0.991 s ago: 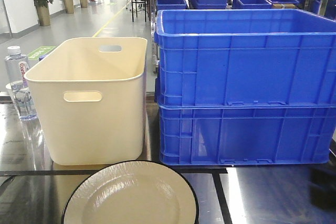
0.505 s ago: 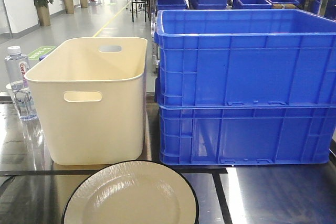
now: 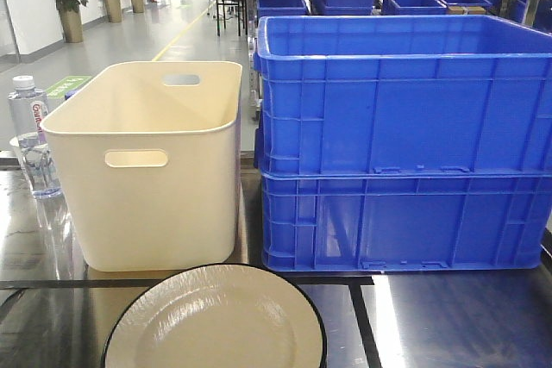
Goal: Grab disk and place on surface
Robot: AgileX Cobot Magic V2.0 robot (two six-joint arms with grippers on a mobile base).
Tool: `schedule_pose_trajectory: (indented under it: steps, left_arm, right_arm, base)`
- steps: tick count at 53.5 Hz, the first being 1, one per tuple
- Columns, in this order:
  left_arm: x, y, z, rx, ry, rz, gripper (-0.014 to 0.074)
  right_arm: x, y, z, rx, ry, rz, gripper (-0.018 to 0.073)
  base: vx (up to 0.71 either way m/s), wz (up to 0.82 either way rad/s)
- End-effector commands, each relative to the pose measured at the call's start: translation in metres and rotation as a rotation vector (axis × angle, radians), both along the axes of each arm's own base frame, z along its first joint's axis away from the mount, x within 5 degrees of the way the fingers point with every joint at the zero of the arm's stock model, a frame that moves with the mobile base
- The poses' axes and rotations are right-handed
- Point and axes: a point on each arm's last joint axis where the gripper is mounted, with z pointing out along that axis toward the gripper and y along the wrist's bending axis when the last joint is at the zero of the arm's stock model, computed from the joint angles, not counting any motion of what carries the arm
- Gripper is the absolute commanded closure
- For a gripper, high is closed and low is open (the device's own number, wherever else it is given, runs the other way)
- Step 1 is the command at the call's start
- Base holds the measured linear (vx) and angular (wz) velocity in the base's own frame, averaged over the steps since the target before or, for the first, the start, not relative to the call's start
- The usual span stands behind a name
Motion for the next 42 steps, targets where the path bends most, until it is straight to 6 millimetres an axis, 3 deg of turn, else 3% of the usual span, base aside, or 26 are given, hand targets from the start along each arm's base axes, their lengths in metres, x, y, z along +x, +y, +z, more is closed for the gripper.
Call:
schedule_pose_trajectory:
  steps: [1,42]
  left_arm:
    - [-0.0006,0.0000,0.0130,-0.010,-0.113,0.000,0.0604]
    - [-0.0006,0.0000,0.0130,-0.010,-0.113,0.000,0.0604]
  right_arm:
    - [-0.0002,0.0008,0.0052,-0.019,-0.082,0.009,0.0567]
    - [-0.0002,0.0008,0.0052,-0.019,-0.082,0.009,0.0567]
  base:
    - [0.00,0.00]
    - [0.00,0.00]
